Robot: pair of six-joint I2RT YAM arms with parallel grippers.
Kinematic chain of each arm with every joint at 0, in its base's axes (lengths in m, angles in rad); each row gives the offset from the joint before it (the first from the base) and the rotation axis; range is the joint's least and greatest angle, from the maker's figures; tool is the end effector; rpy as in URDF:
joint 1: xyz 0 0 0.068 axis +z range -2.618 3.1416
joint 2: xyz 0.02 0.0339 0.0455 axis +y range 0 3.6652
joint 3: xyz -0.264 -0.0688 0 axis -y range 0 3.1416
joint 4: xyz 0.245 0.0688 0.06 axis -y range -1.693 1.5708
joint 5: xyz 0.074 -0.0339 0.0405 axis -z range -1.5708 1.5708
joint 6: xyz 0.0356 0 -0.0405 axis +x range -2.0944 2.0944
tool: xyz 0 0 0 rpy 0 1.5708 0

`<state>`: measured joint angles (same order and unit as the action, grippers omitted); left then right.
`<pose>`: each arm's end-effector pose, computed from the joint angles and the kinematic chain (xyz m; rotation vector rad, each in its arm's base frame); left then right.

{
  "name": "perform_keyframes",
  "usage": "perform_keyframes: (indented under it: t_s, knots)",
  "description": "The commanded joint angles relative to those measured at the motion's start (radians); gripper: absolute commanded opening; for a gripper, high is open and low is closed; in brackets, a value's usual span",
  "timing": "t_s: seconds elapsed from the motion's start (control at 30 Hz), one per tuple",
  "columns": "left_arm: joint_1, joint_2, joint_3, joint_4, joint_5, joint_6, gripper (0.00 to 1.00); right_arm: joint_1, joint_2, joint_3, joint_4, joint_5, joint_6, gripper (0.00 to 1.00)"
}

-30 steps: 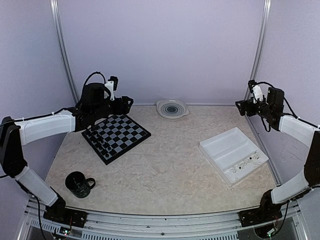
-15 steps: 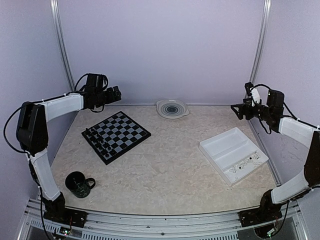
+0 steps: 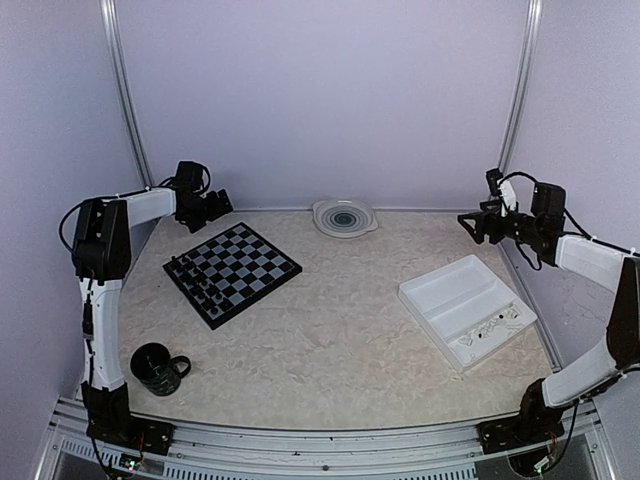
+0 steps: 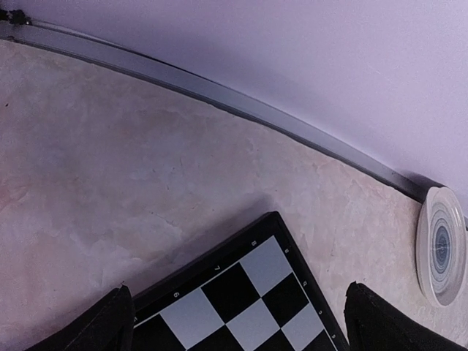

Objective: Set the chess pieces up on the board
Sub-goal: Position the chessboard at the center of the board.

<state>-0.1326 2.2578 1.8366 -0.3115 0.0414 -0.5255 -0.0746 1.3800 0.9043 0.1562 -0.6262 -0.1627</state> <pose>0.5123 -0.0698 0.1989 -0.4343 2.2927 -0.3816 0.3135 -0.0025 0.2815 -0.5000 1.7802 0.4248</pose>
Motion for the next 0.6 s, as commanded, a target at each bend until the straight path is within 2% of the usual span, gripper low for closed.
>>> perform_keyframes:
  t_s: [0.0, 0.2, 0.4, 0.57]
  knots:
    - [0.034, 0.065, 0.078, -0.036, 0.036, -0.018, 0.99, -0.016, 0.024, -0.006, 0.005, -0.039, -0.001, 0.92]
    - [0.036, 0.131, 0.161, -0.077, 0.006, 0.045, 0.99, -0.016, 0.028, -0.011, 0.008, -0.061, 0.0, 0.91]
    - [0.034, 0.174, 0.182, -0.071, 0.0, 0.088, 0.99, -0.016, 0.039, -0.012, 0.01, -0.072, 0.007, 0.92]
    - [0.034, 0.194, 0.191, -0.076, 0.049, 0.126, 0.99, -0.016, 0.043, -0.013, 0.01, -0.086, 0.008, 0.92]
